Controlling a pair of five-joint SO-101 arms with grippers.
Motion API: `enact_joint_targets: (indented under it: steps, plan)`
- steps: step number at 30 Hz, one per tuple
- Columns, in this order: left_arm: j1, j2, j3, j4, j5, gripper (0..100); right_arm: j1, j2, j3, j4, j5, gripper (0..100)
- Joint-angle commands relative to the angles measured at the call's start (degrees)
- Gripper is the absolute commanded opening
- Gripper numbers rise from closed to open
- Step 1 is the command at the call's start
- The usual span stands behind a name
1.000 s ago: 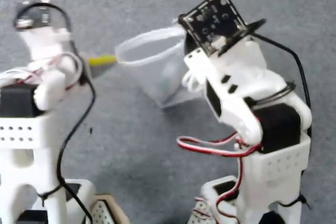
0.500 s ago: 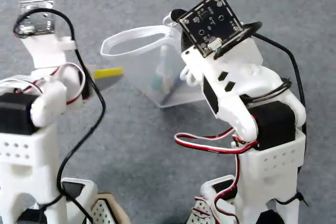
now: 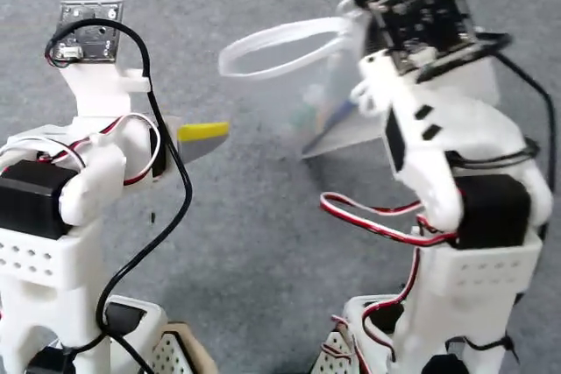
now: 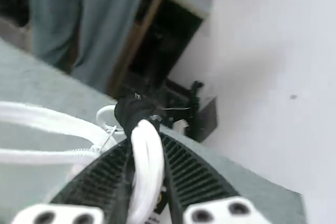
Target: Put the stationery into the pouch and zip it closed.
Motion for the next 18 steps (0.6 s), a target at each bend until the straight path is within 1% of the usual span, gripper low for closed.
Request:
enact_joint_targets:
  steps: [1,6,11,18]
  plan:
    - [0.31,-0.44,-2.33,0.18,-0.35,37,2.99,-0.84,-4.09,-1.93,0.18,1.2]
    - [0.31,-0.44,-2.33,0.18,-0.35,37,2.20,-0.40,-3.82,1.67,0.18,1.2]
    - [0.22,-0.44,-2.07,0.18,-0.44,37,-3.60,-0.40,-0.22,5.63,0.18,1.2]
    - [0.22,-0.97,4.35,0.18,-0.44,38,-14.86,-0.40,0.92,11.08,0.18,1.2]
